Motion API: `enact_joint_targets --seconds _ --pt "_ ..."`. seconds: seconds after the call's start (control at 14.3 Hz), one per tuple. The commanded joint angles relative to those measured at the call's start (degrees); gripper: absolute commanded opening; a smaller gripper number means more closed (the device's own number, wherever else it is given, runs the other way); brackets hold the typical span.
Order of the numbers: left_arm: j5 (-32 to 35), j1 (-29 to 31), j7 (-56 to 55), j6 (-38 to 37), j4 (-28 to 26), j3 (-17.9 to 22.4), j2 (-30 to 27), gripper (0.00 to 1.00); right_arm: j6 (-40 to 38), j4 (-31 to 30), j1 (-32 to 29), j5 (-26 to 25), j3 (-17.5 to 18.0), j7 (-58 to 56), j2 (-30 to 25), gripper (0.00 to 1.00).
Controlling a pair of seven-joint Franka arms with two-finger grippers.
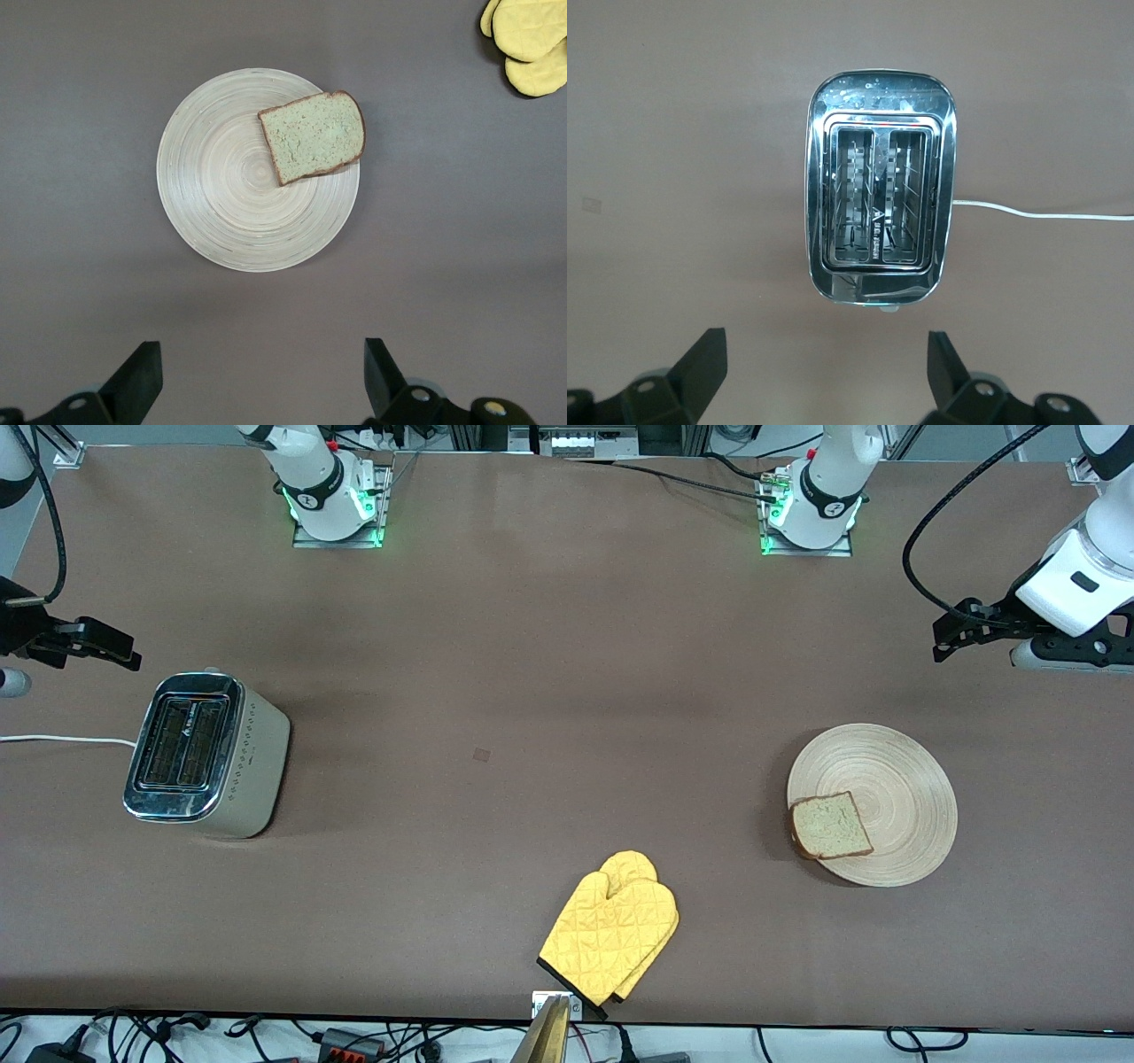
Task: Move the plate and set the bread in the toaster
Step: 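Lower the left gripper beside the wooden plate rim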
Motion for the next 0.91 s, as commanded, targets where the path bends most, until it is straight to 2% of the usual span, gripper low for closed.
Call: enact_joint_targets --seconds 0.0,0.28,0.49,0.7,0.84 --pt "0.00 0.11 -0.45 -0.87 0.90 -0.18 0.05 1.00 -1.13 1.20 0.00 0.46 0.18 0.82 0.25 1.00" --pt "0.00 0.11 -0.53 -0.87 0.90 -0.18 0.05 1.00 -1.04 1.28 -0.09 0.46 0.18 0.64 0.25 1.00" --pt "-0.18 0.20 -0.01 -2.78 2.30 0.35 2.24 1.00 -1.04 1.28 -0.09 0.46 0.18 0.64 0.34 1.00" --pt "-0.53 2.38 -0.18 -9.20 4.76 1.05 7.15 1.00 -1.04 1.28 -0.09 0.46 0.18 0.64 0.25 1.00" --pt "-0.79 4.32 0.43 -10.27 8.44 1.05 11.81 1.00 -1.04 1.28 -0.09 0.46 0.18 0.47 0.34 1.00"
